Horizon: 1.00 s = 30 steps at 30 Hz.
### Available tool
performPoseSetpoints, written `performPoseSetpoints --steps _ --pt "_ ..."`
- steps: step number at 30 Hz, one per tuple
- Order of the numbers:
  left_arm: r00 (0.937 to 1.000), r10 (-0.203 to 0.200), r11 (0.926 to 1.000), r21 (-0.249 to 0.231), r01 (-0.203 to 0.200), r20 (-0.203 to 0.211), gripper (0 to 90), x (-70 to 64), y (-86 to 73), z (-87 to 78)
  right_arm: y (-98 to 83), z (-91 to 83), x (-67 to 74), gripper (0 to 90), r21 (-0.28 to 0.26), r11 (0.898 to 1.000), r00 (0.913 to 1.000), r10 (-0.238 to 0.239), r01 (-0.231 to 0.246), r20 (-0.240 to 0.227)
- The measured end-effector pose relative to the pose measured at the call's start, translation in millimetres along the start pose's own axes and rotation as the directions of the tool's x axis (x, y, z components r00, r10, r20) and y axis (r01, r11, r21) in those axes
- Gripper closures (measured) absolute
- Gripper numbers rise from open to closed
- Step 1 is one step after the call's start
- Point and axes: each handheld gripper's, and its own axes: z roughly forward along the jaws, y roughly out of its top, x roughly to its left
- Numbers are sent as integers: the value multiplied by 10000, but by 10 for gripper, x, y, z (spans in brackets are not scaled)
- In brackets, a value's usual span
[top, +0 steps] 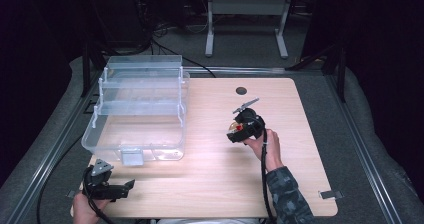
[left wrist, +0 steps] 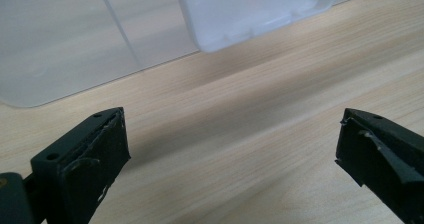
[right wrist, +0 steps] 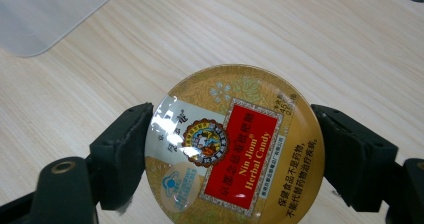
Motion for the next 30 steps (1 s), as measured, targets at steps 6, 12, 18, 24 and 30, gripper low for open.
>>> performPoseSetpoints --steps 6,12,18,24,30 --pt "10000 34 10000 27 -34 11 4 3 11 -10 -151 -108 -173 201 -19 9993 9991 361 -361 215" --pt "10000 27 10000 39 -27 -1 5 5 8 -11 -313 -199 -339 201 12 9977 9966 682 -683 459" --pt "10000 -8 10000 78 8 -27 4 12 0 -6 -456 -260 -482 201 170 9950 9919 964 -981 822" --pt "10000 63 9998 165 -61 -67 5 -3 14 -2 -616 -276 -644 201 133 9901 9882 1386 -1398 658" --pt "9999 129 9997 216 -128 -40 6 -28 31 20 -830 -257 -848 201 512 9793 9734 1877 -1958 1315"
